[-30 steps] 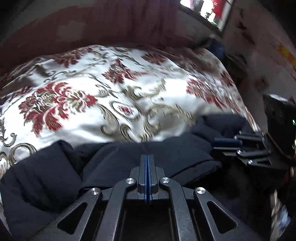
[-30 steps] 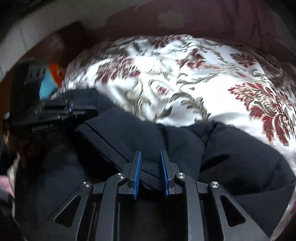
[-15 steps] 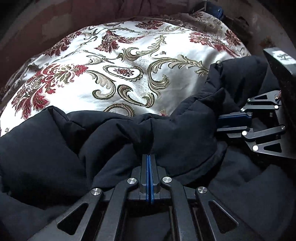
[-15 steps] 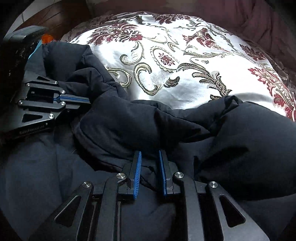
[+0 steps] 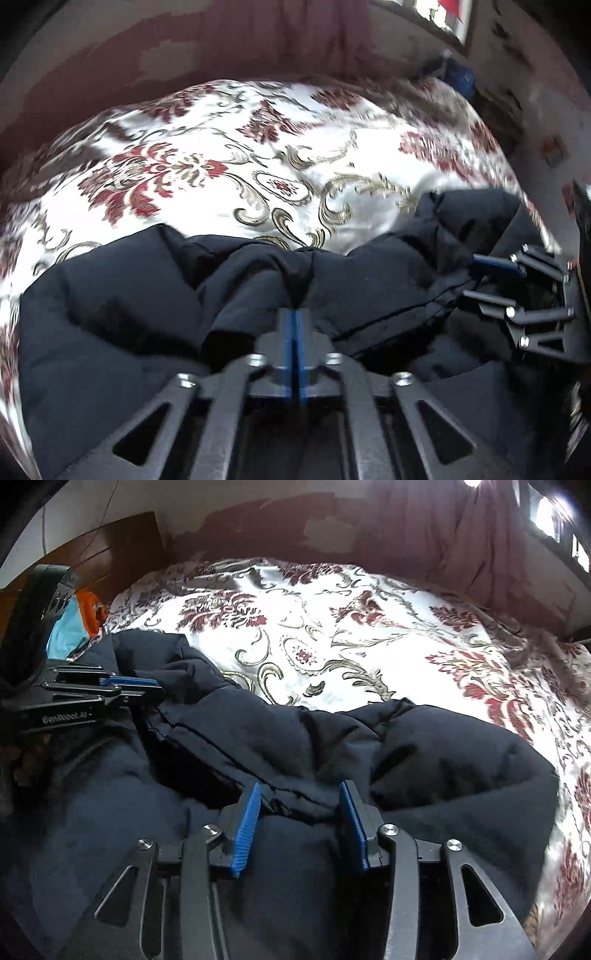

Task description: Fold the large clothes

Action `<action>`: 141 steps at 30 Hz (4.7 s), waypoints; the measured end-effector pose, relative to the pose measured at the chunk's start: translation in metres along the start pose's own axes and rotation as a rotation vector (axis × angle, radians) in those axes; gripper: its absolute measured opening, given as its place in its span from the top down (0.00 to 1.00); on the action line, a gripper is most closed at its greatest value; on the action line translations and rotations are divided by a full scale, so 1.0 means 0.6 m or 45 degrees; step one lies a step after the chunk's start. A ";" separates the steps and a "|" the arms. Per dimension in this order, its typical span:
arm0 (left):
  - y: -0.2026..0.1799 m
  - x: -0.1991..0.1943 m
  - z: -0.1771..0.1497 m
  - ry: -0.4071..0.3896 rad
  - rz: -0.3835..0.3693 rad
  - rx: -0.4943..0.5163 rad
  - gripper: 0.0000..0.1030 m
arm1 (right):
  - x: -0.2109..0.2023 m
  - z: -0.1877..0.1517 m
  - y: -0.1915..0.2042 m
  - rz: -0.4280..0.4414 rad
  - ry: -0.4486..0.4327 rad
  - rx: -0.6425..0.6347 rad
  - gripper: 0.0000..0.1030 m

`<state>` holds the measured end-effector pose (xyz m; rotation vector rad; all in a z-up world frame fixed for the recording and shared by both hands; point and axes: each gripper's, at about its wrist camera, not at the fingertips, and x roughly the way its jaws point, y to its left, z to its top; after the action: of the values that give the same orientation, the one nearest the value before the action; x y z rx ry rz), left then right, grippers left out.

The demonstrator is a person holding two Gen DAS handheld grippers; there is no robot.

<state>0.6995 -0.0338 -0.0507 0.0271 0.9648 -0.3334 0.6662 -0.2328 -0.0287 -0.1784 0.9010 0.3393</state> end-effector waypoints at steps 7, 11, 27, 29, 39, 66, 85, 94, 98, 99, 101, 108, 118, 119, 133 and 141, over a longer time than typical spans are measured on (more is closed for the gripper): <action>-0.007 -0.080 0.001 -0.105 0.017 -0.105 0.37 | -0.095 -0.005 0.001 -0.044 -0.126 0.010 0.32; -0.021 -0.145 -0.005 -0.218 0.030 -0.140 0.16 | -0.151 -0.010 0.010 -0.048 -0.195 0.026 0.14; -0.091 -0.363 -0.099 -0.470 0.129 -0.182 0.01 | -0.381 -0.082 0.072 -0.097 -0.529 0.062 0.02; -0.102 -0.385 -0.118 -0.522 0.129 -0.175 0.01 | -0.408 -0.097 0.080 -0.105 -0.561 0.070 0.02; -0.153 -0.478 -0.208 -0.650 0.160 -0.161 0.01 | -0.498 -0.152 0.136 -0.121 -0.647 0.083 0.02; -0.237 -0.673 -0.450 -0.836 0.246 -0.110 0.01 | -0.683 -0.350 0.262 -0.146 -0.853 0.102 0.02; -0.272 -0.703 -0.562 -0.759 0.277 -0.100 0.01 | -0.704 -0.461 0.286 -0.191 -0.791 0.059 0.02; -0.270 -0.681 -0.602 -0.674 0.322 -0.102 0.01 | -0.693 -0.506 0.305 -0.231 -0.777 0.055 0.02; -0.266 -0.672 -0.617 -0.660 0.324 -0.106 0.01 | -0.688 -0.525 0.309 -0.241 -0.773 0.066 0.02; -0.266 -0.670 -0.622 -0.657 0.325 -0.104 0.01 | -0.686 -0.531 0.310 -0.249 -0.764 0.062 0.02; -0.265 -0.665 -0.631 -0.650 0.332 -0.097 0.01 | -0.681 -0.540 0.309 -0.260 -0.740 0.045 0.02; -0.255 -0.651 -0.690 -0.590 0.384 -0.023 0.01 | -0.653 -0.585 0.302 -0.284 -0.550 -0.017 0.02; -0.235 -0.599 -0.771 -0.327 0.437 0.059 0.01 | -0.581 -0.635 0.280 -0.163 -0.229 0.058 0.02; -0.231 -0.593 -0.775 -0.303 0.450 0.049 0.01 | -0.570 -0.639 0.279 -0.141 -0.187 0.072 0.02; -0.231 -0.524 -0.816 -0.066 0.599 0.118 0.01 | -0.463 -0.674 0.330 -0.210 0.237 -0.108 0.02; -0.235 -0.501 -0.811 -0.006 0.622 0.141 0.01 | -0.454 -0.672 0.344 -0.320 0.296 -0.156 0.02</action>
<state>0.1116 -0.0045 -0.0688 0.3573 0.9020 0.0644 0.1390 -0.2161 -0.0613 -0.4470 1.0744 0.1404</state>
